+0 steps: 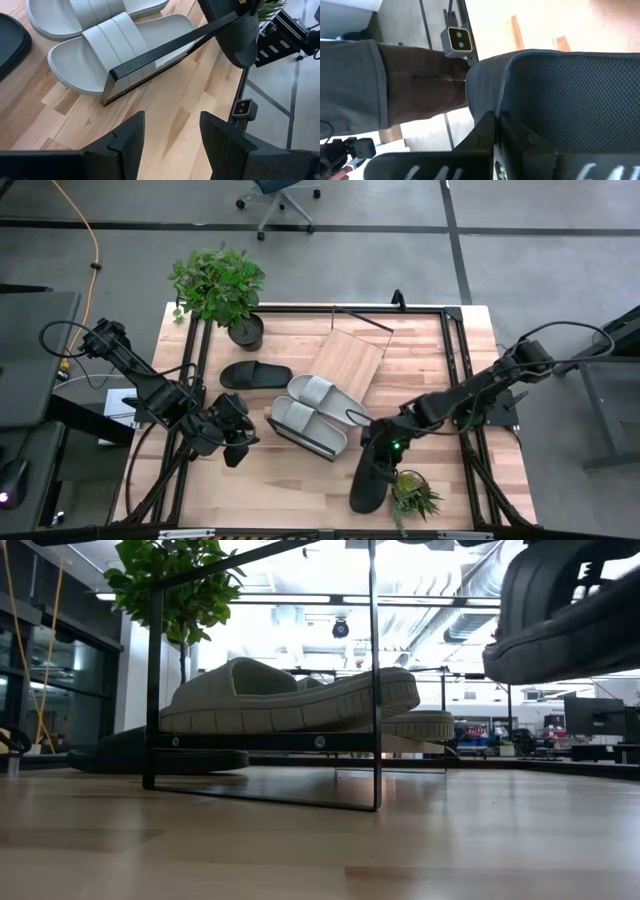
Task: Pick and place slides into the shelf
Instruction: Put the bottom black slide on the shelf
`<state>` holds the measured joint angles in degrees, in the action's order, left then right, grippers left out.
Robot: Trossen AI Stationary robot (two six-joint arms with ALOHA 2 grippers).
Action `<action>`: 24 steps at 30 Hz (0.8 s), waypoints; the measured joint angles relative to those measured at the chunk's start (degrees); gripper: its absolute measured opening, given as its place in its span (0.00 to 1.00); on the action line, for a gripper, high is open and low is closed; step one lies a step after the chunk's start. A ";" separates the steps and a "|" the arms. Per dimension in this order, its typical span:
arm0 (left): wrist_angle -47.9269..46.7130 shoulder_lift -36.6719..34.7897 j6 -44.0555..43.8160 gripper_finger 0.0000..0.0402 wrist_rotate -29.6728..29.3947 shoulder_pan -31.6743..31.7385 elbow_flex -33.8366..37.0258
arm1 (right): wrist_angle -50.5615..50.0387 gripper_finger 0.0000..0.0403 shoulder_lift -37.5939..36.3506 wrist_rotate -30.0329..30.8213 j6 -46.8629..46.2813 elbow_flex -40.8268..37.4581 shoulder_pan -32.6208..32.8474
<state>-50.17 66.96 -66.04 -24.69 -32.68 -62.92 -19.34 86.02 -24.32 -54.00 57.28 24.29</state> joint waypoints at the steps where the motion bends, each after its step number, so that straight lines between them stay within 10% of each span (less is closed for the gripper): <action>1: 0.00 0.00 -0.02 0.45 0.00 0.04 -0.02 | -0.48 0.00 0.00 0.02 0.00 0.00 0.14; 24: 4.11 -0.04 -4.30 0.45 -4.87 0.11 -0.01 | -21.06 0.00 -1.44 7.15 13.24 14.26 -1.58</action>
<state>-46.06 66.92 -70.35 -29.55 -32.58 -62.93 -40.41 84.58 -17.17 -40.76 71.53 22.70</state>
